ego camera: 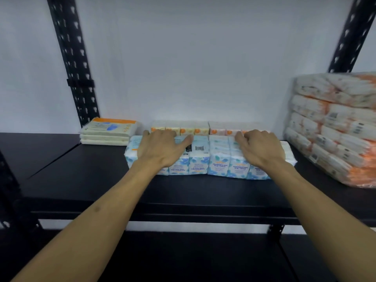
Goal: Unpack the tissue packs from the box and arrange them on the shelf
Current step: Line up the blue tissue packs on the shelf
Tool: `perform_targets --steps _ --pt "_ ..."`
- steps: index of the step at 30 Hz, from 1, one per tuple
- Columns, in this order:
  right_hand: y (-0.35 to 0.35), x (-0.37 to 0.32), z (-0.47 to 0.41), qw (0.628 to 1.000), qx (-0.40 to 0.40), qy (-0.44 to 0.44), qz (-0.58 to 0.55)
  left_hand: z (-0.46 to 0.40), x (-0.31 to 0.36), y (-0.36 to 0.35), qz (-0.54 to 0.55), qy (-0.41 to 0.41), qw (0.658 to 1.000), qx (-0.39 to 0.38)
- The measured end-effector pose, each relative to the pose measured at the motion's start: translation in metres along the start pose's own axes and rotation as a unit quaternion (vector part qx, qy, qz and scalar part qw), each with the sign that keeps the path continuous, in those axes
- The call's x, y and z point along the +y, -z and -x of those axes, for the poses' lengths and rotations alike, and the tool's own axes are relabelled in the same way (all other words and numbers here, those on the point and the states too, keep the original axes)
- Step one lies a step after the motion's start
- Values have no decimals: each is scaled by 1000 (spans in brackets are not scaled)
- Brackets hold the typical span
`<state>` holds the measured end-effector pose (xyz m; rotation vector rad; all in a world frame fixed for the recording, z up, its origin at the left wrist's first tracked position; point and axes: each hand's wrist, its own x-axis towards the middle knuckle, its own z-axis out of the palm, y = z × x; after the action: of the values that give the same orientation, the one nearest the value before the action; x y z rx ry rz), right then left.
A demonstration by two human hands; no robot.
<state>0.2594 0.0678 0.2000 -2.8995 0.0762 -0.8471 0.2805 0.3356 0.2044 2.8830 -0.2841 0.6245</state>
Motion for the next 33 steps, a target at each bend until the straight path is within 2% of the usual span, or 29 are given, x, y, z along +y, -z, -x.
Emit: perform_targets --steps 3,7,10,13,16,20,25,27,30,31,33 --pt "2 -3 13 999 48 8 19 13 -1 -5 -20 -16 998 56" --pt "-8 -3 44 984 161 44 64 43 -3 -19 -66 -41 989 124" --pt "-11 -1 70 978 185 70 64 61 -8 -28 -53 -66 981 172" --pt "-9 -2 93 981 179 60 49 77 -10 -28 -41 -79 980 177" --pt "-3 -5 109 988 145 49 27 92 -11 -23 -39 -79 982 164" --pt "20 -4 96 999 38 35 5 89 -15 6 -62 -108 987 106" --pt "54 -3 42 997 -59 16 -57 40 -9 50 40 -90 995 -19" --pt "50 -2 27 995 -89 17 -44 21 -9 44 32 -76 996 -43" --pt "31 -1 22 981 -193 -30 -15 11 -9 22 11 -33 990 -139" --pt "26 0 23 978 -204 -44 -12 12 -9 16 10 -22 988 -156" --pt "20 2 24 982 -180 -45 -23 12 -10 11 20 -10 991 -136"
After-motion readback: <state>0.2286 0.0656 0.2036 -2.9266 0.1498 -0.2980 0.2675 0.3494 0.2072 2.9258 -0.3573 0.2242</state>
